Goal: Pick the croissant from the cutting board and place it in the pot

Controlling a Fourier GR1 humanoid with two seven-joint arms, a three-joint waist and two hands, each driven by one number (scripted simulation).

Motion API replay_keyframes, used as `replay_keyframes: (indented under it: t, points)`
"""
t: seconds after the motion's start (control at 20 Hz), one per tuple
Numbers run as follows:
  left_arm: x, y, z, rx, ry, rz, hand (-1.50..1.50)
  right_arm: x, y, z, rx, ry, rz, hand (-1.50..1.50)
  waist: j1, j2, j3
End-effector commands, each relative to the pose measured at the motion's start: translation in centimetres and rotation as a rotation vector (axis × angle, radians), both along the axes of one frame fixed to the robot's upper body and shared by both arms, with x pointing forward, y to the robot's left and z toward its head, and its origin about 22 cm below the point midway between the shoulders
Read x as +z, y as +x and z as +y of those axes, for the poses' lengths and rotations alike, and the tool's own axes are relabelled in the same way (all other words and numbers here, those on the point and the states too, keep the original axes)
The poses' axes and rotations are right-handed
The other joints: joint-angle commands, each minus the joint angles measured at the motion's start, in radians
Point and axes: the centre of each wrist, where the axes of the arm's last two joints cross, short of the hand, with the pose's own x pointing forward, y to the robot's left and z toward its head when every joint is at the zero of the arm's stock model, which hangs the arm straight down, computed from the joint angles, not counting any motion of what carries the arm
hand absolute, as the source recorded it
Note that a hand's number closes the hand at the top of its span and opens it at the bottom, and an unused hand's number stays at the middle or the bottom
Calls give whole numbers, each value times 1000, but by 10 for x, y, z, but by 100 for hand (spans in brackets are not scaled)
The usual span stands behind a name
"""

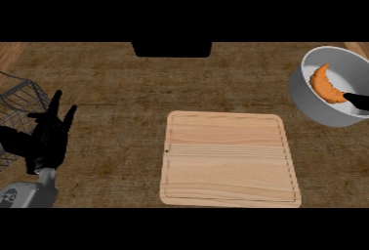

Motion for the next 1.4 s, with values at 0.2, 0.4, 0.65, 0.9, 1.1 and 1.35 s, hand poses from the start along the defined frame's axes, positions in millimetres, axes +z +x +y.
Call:
replay_keyframes:
  t: [0.2, 0.4, 0.65, 0.9, 1.1, 1.35]
  points:
    - [50, 19, -5, -104, 73, -230, 0, 25, -18, -27, -94, 151, -303, -150, -22, -22, 20]
    - [52, 20, -6, -106, 82, -229, 0, 20, -43, -43, -111, 124, -350, -150, -36, -23, 18]
    - [54, 21, -1, -78, 79, -219, 0, 6, -80, -65, -117, 143, -439, -150, -47, -24, 21]
    - [47, 19, -17, -80, 67, -245, 0, 10, -120, -92, -128, 128, -450, -150, -52, -23, 19]
    - [45, 16, -3, -73, 86, -230, 0, 4, -159, -108, -135, 137, -476, -150, -50, -23, 18]
    - [53, 21, -6, -76, 73, -239, 0, -4, -195, -122, -131, 128, -491, -150, -49, -21, 19]
